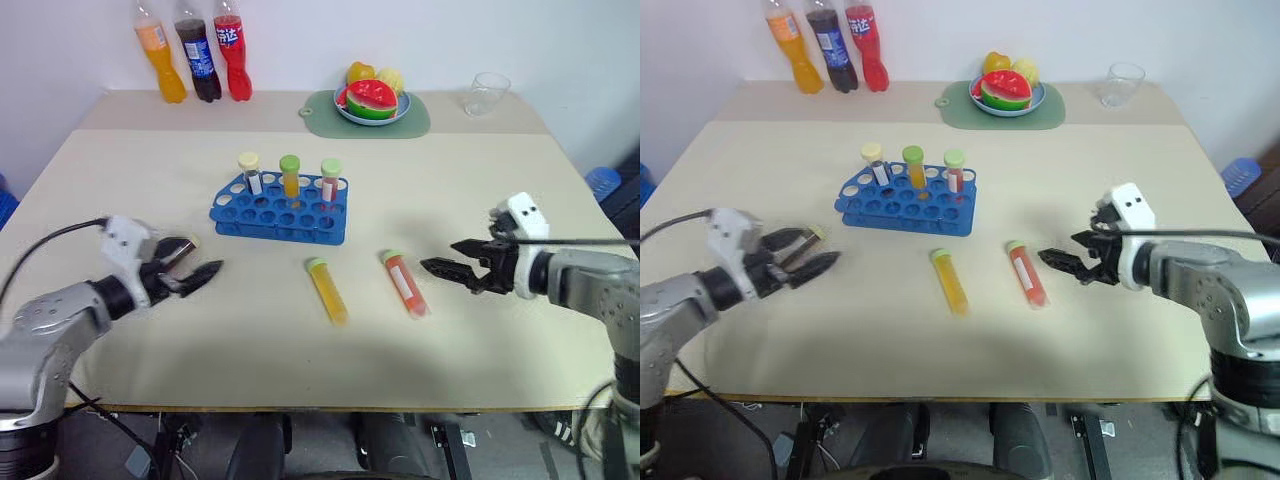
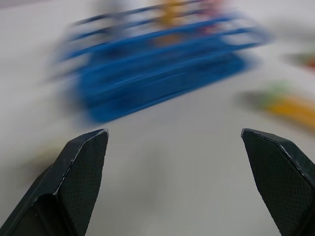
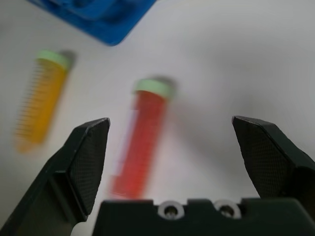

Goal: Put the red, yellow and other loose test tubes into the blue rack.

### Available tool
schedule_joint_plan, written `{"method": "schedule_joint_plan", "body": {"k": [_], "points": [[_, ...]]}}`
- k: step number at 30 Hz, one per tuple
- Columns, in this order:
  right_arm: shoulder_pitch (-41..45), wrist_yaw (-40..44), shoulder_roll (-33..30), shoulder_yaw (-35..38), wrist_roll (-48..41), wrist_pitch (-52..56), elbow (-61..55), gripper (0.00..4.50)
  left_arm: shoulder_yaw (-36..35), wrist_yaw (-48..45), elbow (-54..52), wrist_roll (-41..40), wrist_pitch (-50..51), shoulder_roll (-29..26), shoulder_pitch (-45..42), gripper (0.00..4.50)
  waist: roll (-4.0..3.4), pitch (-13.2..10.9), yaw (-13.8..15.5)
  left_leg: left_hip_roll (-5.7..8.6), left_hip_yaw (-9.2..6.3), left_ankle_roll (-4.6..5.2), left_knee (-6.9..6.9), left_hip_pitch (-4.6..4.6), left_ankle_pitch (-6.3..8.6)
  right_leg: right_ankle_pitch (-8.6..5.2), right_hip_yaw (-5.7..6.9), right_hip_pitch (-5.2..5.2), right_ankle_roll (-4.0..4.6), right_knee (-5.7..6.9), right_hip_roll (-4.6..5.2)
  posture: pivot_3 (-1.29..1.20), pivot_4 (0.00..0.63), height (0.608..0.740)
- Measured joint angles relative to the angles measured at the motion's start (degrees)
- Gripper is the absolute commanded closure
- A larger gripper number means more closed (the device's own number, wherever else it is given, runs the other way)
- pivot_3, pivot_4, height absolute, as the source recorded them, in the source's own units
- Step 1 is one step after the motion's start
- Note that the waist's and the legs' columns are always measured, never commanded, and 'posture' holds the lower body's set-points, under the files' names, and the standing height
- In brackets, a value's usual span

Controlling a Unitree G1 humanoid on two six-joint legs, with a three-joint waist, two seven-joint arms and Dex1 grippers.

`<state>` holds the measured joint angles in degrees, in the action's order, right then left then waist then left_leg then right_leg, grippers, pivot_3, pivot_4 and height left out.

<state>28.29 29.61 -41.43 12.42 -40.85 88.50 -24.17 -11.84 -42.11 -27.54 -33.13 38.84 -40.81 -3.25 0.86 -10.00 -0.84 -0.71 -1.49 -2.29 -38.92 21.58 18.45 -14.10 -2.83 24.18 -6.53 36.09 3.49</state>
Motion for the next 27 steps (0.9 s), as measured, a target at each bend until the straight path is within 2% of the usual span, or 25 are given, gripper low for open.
{"method": "schedule_joint_plan", "body": {"k": [3, 13, 16, 21, 22, 27], "points": [[2.54, -7.36, 0.86, -4.0, -4.4, 3.61, 2.48, 0.12, 6.22, -3.45, -1.7, 0.39, -2.02, 0.0, 0.77, 0.04, -0.01, 0.0, 0.01, -0.01, 0.0, 0.02, 0.04, 0.13, 0.01, 0.01, 0.0, 0.15, -0.03, -0.02, -0.01, 0.0, 0.15, 0.734], [11.5, -30.54, 2.77, -12.16, -17.63, 3.65, 18.24, 0.12, 12.57, -8.56, -5.95, 2.0, -7.11, -1.0, 5.48, 0.04, -0.01, 0.0, -0.21, -0.01, -0.01, 0.02, -0.05, 0.31, 0.01, 0.02, 0.01, 0.26, -0.05, -0.01, -0.03, 0.0, 0.15, 0.734], [14.37, -36.57, 2.9, -14.67, -23.57, 3.64, 24.13, 0.9, 13.31, -8.2, -7.31, 2.39, -7.85, -0.64, 6.68, 0.0, 0.0, 0.0, -0.2, -0.01, -0.02, 0.03, -0.08, 0.34, 0.01, 0.03, 0.01, 0.27, -0.06, -0.02, -0.03, 0.0, 0.15, 0.734], [17.07, -44.42, 2.21, -18.04, -33.18, 3.56, 29.8, 3.5, 13.33, -7.06, -8.31, 2.69, -8.37, -0.08, 8.3, 0.0, 0.0, 0.01, -0.24, -0.01, -0.04, 0.06, -0.09, 0.35, 0.03, 0.03, 0.02, 0.27, -0.07, -0.02, -0.05, 0.0, 0.15, 0.734], [17.42, -45.45, 2.04, -18.64, -34.76, 3.55, 30.21, 3.73, 13.32, -6.79, -8.54, 2.71, -8.46, -0.04, 8.61, 0.0, -0.01, 0.01, -0.23, -0.01, -0.03, 0.07, -0.09, 0.36, 0.03, 0.03, 0.02, 0.27, -0.07, -0.03, -0.05, 0.0, 0.15, 0.734], [17.27, -46.21, 1.48, -20.25, -36.95, 3.3, 25.35, 3.76, 13.11, -5.64, -8.62, 3.01, -9.22, 0.31, 10.08, 0.0, -0.04, -0.01, -0.2, -0.02, -0.05, 0.07, -0.11, 0.48, 0.03, 0.04, 0.03, 0.4, -0.08, -0.02, -0.05, 0.0, 0.15, 0.734]]}}
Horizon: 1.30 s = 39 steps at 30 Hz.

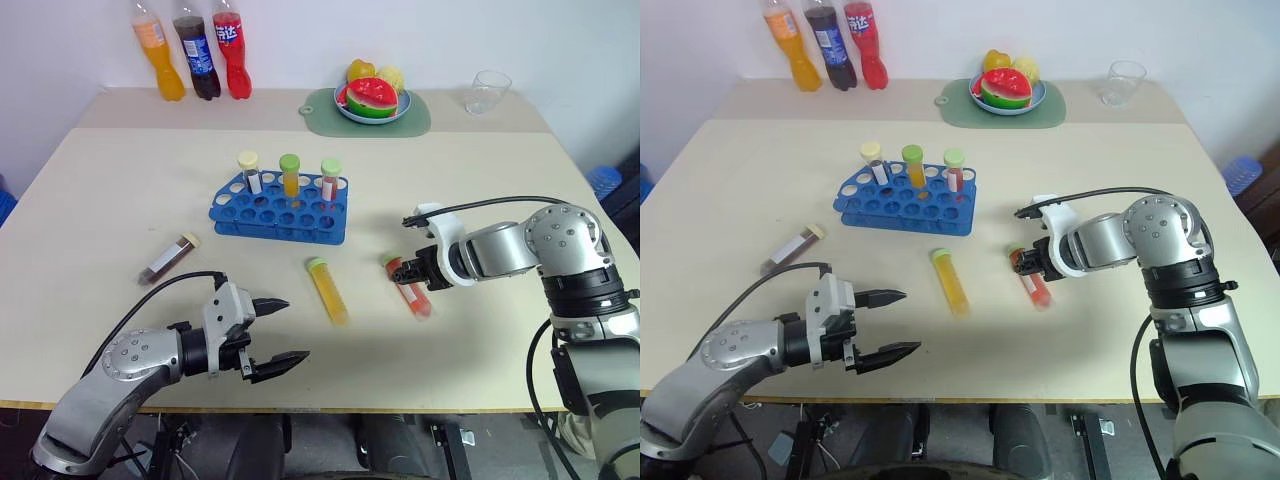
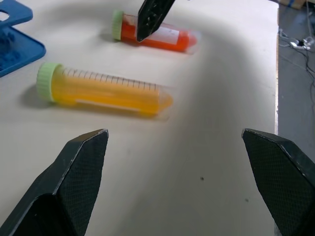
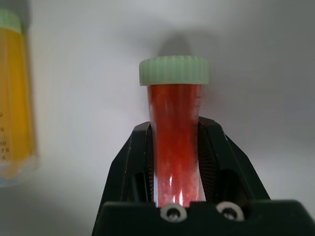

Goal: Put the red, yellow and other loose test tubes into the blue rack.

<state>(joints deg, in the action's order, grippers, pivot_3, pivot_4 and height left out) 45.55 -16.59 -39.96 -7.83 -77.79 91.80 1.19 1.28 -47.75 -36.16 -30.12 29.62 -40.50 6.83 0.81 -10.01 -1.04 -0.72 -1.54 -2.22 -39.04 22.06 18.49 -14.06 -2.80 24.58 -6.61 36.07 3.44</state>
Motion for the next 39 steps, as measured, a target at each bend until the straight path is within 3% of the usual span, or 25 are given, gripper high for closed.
{"method": "schedule_joint_plan", "body": {"k": [4, 7, 10, 16, 22, 39], "points": [[-5.71, 13.18, -2.03, -0.3, 12.02, -16.03, -18.99, 3.76, -2.75, 2.34, 0.99, -0.07, -0.54, 1.9, 1.34, 0.0, 0.0, 0.01, 0.14, -0.01, -0.11, 0.03, -0.01, 0.19, 0.01, 0.0, 0.11, 0.12, -0.03, -0.05, 0.0, 0.0, 0.15, 0.734], [-12.58, 23.24, -0.51, -1.1, 27.82, -39.28, -23.98, 3.76, -5.36, 6.31, 4.29, 0.65, -2.14, 5.74, 0.92, 0.0, 0.04, 0.04, 0.28, 0.0, -0.09, 0.02, -0.1, 0.17, 0.01, 0.01, 0.13, 0.04, -0.05, -0.06, 0.01, 0.0, 0.15, 0.734], [-16.38, 27.06, 8.71, -1.28, 40.17, -58.95, -19.81, 3.76, -7.33, 10.92, 9.99, 3.2, -4.27, 9.13, -1.81, 0.0, 0.03, 0.04, -0.09, -0.01, -0.04, 0.01, -0.13, 0.08, 0.0, 0.02, 0.1, 0.03, -0.04, 0.03, -0.02, 0.0, 0.15, 0.734], [-14.78, 27.9, 24.93, -4.26, 57.02, -81.44, -5.72, 3.76, -7.8, 15.63, 15.75, 5.48, -7.78, 14.3, -6.86, 0.0, 0.0, 0.04, -0.24, -0.05, -0.06, -0.08, -0.07, 0.0, -0.04, 0.03, 0.1, 0.06, -0.02, 0.13, -0.06, 0.0, 0.15, 0.734], [-14.82, 27.44, 33.76, -6.28, 66.49, -93.69, 7.04, 3.76, -7.56, 17.36, 16.08, 6.14, -8.89, 15.88, -7.46, 0.0, -0.02, 0.03, 0.15, 0.09, -0.06, -0.15, -0.05, 0.07, -0.08, 0.03, 0.1, 0.07, -0.02, 0.1, 0.14, 0.0, 0.15, 0.734], [-12.87, 28.8, 39.17, -3.42, 73.15, -102.5, 19.82, 3.76, -6.61, 19.33, 12.36, 5.86, -7.21, 16.05, -6.29, 0.0, -0.04, 0.04, -0.24, 0.05, -0.09, -0.22, -0.04, 0.0, -0.12, 0.03, 0.11, 0.07, -0.01, 0.17, 0.07, 0.0, 0.15, 0.734]]}}
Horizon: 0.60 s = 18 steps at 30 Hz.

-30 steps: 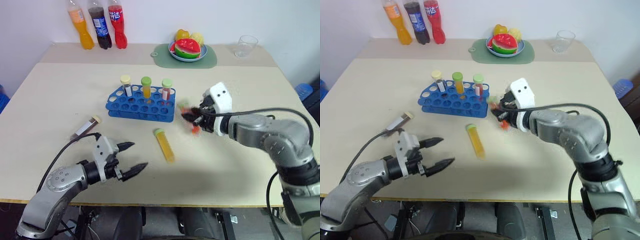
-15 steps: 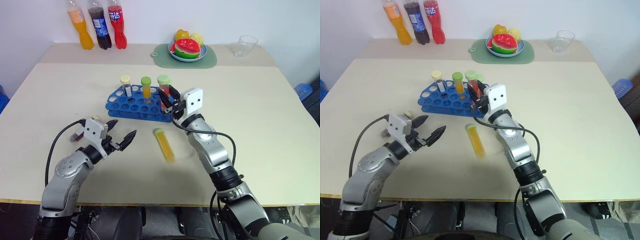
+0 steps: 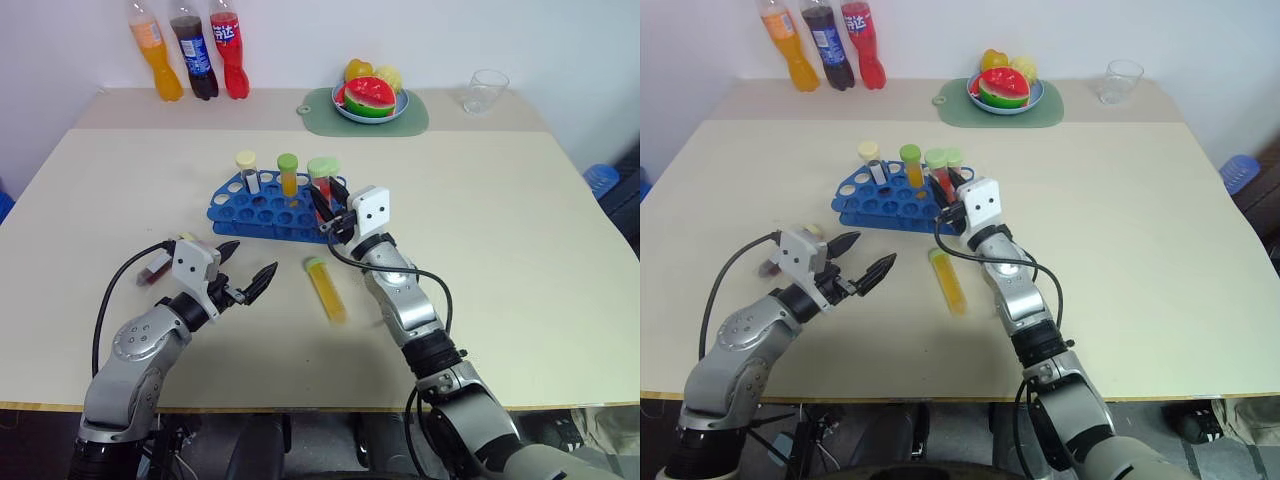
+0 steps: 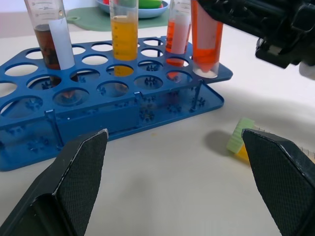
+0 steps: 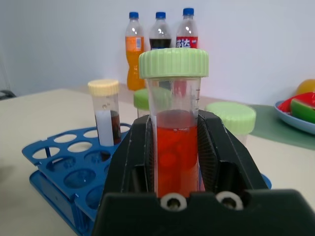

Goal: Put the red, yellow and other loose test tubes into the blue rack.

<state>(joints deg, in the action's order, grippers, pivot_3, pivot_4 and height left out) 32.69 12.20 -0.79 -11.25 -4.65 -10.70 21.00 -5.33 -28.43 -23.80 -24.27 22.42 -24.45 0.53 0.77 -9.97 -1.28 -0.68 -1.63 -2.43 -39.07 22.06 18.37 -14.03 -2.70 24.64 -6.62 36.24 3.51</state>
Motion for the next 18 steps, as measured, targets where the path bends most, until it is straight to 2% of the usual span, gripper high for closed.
{"method": "schedule_joint_plan", "body": {"k": [8, 9, 14, 15, 18], "points": [[1.59, -0.15, 1.85, 1.03, 1.58, -2.52, 4.04, 3.76, 0.09, 0.14, 0.0, -0.07, 0.82, 0.25, 0.03, 0.0, 0.0, 0.0, -0.88, 0.0, -0.02, -0.06, 0.0, -0.03, -0.03, 0.01, 0.0, -0.01, 0.01, 0.06, 0.0, 0.0, 0.15, 0.734], [1.56, 0.24, 1.86, 1.04, 1.59, -2.53, 4.02, 2.73, 0.09, 0.14, 0.0, -0.07, 0.83, 0.25, 0.03, 0.0, 0.0, 0.0, -1.02, 0.0, -0.03, -0.06, 0.0, -0.03, -0.03, 0.01, 0.0, -0.02, 0.01, 0.06, 0.0, 0.0, 0.15, 0.734], [0.07, 1.19, 1.21, 2.26, 1.65, -2.31, 1.72, 0.33, 0.09, 0.22, -0.01, -0.07, 0.9, 0.25, 0.33, 0.0, -0.01, -0.01, -1.26, 0.0, -0.05, -0.06, 0.01, -0.03, -0.03, 0.01, 0.0, -0.01, 0.01, 0.06, 0.0, 0.0, 0.15, 0.734], [-0.17, 1.13, 0.84, 2.47, 1.7, -1.99, 0.46, 0.08, 0.07, 0.27, -0.01, -0.07, 0.91, 0.25, 0.34, 0.0, -0.01, -0.01, -1.25, 0.0, -0.05, -0.06, 0.01, -0.03, -0.03, 0.01, 0.0, -0.01, 0.01, 0.06, 0.0, 0.0, 0.15, 0.734], [-0.95, 2.25, -1.76, 3.76, 0.97, 1.86, -7.16, 0.08, 0.01, 0.58, -0.2, -0.12, 1.24, 0.24, 0.31, 0.0, -0.01, -0.01, -1.14, 0.0, -0.07, -0.06, 0.01, -0.03, -0.03, 0.01, 0.0, -0.01, 0.01, 0.06, 0.02, 0.0, 0.15, 0.734]]}}
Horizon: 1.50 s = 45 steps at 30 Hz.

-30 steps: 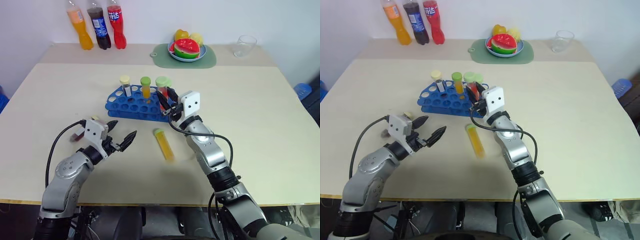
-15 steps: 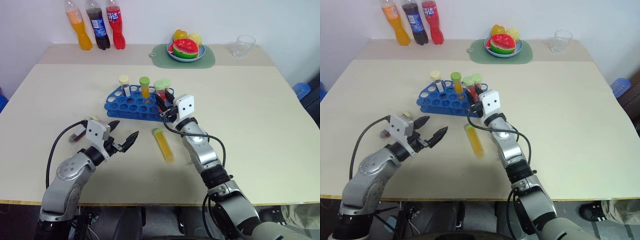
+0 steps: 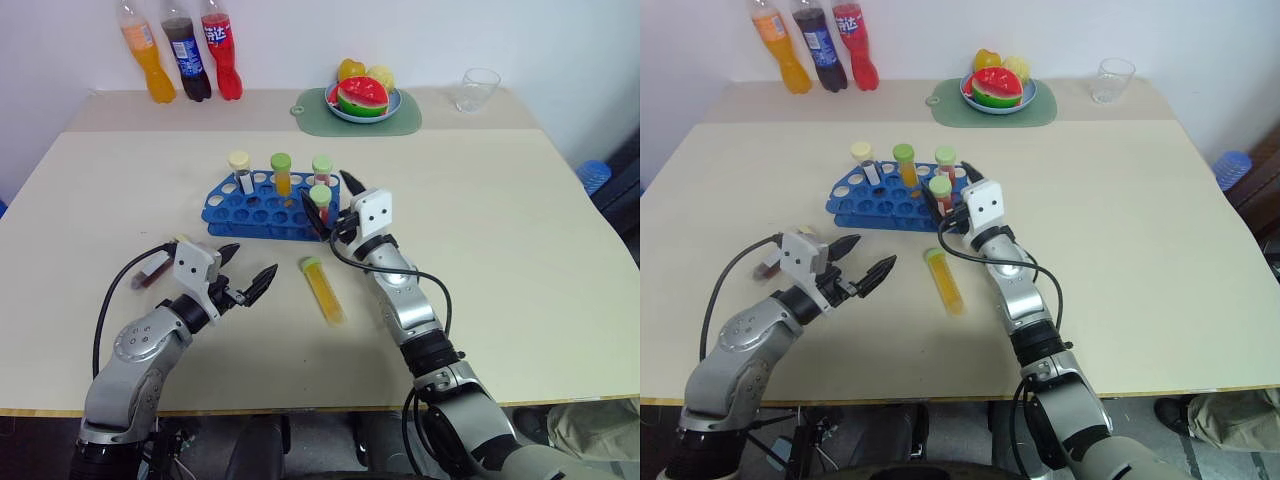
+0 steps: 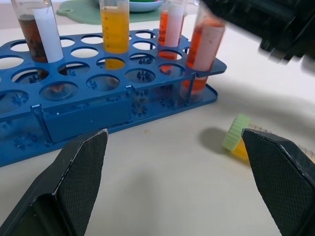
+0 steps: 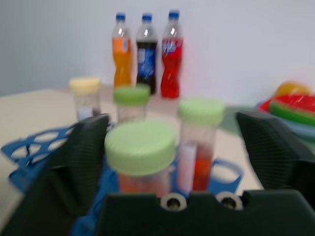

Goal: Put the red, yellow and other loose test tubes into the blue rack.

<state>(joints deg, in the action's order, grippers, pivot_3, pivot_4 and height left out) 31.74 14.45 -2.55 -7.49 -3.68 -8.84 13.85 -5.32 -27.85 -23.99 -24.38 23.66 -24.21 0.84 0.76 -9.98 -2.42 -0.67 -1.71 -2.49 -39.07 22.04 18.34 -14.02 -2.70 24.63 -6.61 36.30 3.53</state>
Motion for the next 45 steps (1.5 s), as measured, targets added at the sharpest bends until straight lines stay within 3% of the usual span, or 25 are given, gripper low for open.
{"method": "schedule_joint_plan", "body": {"k": [3, 13, 19, 22, 30, 36, 45], "points": [[-1.68, 2.53, -3.67, 1.45, -2.18, 4.92, -7.77, 0.08, -0.42, 0.29, -0.85, -0.05, 0.7, -0.5, 0.05, 0.0, 0.01, 0.0, 0.17, 0.01, -0.01, 0.01, 0.0, 0.02, 0.0, 0.0, 0.01, -0.01, 0.0, -0.02, 0.02, 0.0, 0.15, 0.734], [-9.36, 17.62, -26.05, 4.67, -18.01, 41.19, -35.09, 0.08, -7.02, -1.79, -1.65, -6.56, 10.26, -8.6, -5.19, 0.0, -0.04, -0.03, -0.08, -0.04, -0.02, 0.06, 0.0, -0.02, 0.03, -0.01, 0.02, -0.04, 0.01, -0.01, -0.08, 0.0, 0.15, 0.734], [-9.57, 22.77, -30.9, 3.43, -20.24, 46.37, -39.69, 0.08, -7.24, -3.07, -3.71, -12.09, 16.16, -9.85, -6.55, 0.0, -0.02, -0.02, 0.09, -0.03, -0.02, 0.07, -0.01, -0.02, 0.04, -0.01, 0.02, -0.08, 0.0, -0.07, -0.07, 0.0, 0.15, 0.734], [-9.46, 23.96, -35.18, 2.31, -23.57, 57.63, -41.21, 0.08, -6.73, -3.87, -4.53, -11.46, 17.03, -13.14, -7.13, 0.0, 0.04, 0.0, 0.23, -0.03, -0.04, 0.07, -0.02, -0.01, 0.04, -0.01, 0.02, -0.09, 0.01, -0.08, -0.08, 0.0, 0.15, 0.734], [4.69, 11.5, -23.13, 2.32, -31.13, 97.92, -40.65, 0.08, -3.47, -12.56, -0.66, -2.35, 8.32, -21.47, 0.47, 0.0, -0.06, -0.05, 0.15, -0.16, -0.04, 0.06, 0.07, -0.08, 0.03, -0.05, 0.01, -0.05, 0.13, -0.03, -0.24, 0.0, 0.15, 0.734], [9.9, -3.51, -18.68, 1.66, -45.24, 100.98, -30.72, 0.08, -3.95, -15.37, 1.81, -1.1, 4.17, -20.52, 2.04, 0.0, -0.04, -0.04, 0.58, -0.03, 0.04, 0.07, 0.04, 0.06, 0.04, -0.03, 0.03, -0.03, 0.09, -0.15, -0.01, 0.0, 0.15, 0.734], [16.22, -39.1, -11.81, 2.08, -72.16, 100.99, -8.88, 0.08, -5.0, -16.88, 1.04, -0.83, 0.7, -18.91, 6.67, 0.0, -0.06, -0.02, -0.3, -0.09, 0.04, 0.07, 0.04, 0.1, 0.04, -0.03, 0.03, 0.08, 0.09, -0.04, -0.08, 0.0, 0.15, 0.734]]}}
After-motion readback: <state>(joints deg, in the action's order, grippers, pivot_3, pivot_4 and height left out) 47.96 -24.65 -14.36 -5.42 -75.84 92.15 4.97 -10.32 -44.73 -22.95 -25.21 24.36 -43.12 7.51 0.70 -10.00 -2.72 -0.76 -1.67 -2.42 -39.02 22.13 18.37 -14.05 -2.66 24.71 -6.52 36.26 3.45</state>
